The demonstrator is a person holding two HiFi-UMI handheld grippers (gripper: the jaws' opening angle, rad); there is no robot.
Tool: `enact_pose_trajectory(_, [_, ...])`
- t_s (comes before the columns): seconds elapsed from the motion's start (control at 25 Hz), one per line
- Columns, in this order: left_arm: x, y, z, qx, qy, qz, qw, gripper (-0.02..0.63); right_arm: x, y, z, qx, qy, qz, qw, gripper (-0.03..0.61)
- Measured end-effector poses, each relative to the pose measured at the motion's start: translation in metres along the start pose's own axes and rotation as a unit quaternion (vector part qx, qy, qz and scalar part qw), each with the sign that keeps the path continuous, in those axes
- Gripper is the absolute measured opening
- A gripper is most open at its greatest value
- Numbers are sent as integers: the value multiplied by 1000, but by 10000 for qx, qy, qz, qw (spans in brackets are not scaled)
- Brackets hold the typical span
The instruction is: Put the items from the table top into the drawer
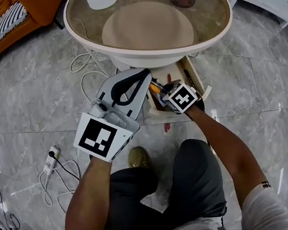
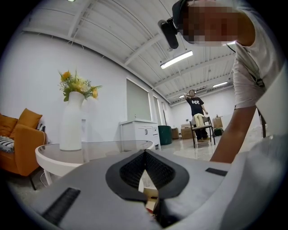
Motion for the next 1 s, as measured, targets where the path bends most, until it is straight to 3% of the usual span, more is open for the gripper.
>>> enact_pose_trajectory(0.16, [1,-1,-3,-52,12,-28,10000,0,-4,-17,7,701,-112,96,9974,86])
enact_pose_trajectory(0.32, [-5,-3,-1,89,3,47,9999,0,-6,-42,17,1475,-216,-31,9888,7])
enact_pose_trajectory(0.4, [-8,-5,0,108,-5,78,9999,0,-9,-57,23,1803,-188,-23,9834,2])
enact_pose_trajectory(0.8, [-8,-7,-9,-126,-21,42,9999,0,-34,-139,62,3191,-442,264,9463,2])
enact_pose_trajectory(1.0, [-13,-4,-2,78,-42,127,9999,0,-48,-172,88,3649,-626,418,9280,2])
Point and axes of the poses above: the fingertips, and each gripper's own axes: y forward along the fingers, x to its right, z out of its top, the point moved 7 cm from there along -y, backward along the fingers, and after that the axes turned 1 degree about -z, right-handed, at the moved point
